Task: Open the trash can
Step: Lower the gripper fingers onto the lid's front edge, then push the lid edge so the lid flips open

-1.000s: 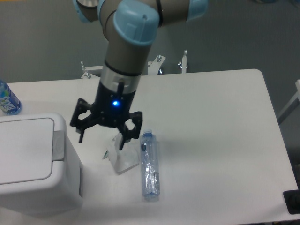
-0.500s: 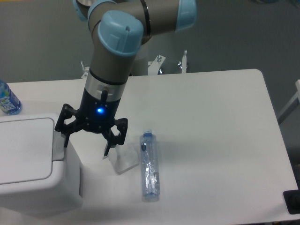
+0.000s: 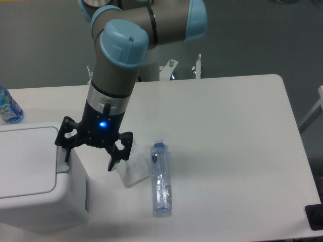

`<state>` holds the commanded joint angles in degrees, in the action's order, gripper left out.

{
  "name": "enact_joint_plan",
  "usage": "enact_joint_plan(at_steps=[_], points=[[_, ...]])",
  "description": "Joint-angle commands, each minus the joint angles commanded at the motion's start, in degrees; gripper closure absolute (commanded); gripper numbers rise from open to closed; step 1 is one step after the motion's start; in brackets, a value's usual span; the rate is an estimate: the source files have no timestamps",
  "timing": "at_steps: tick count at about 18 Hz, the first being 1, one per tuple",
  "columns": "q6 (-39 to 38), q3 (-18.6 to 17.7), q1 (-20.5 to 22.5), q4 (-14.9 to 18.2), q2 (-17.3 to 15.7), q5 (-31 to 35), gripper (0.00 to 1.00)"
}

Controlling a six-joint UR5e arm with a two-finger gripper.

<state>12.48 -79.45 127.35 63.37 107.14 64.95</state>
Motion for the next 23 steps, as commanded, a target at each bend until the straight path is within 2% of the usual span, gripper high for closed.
enact_joint_plan(at_steps=[14, 17, 20, 23], points=[[-0.1, 0.5, -0.1, -0.1, 0.4, 0.0, 0.0], [0.8, 3.2, 0.0, -0.1, 0.3, 0.1, 0.0], [1.6, 7.9, 1.7, -0.1, 0.3, 0.5, 0.0], [9.5, 8.4, 5.0, 0.3, -0.6, 0.9, 0.0]])
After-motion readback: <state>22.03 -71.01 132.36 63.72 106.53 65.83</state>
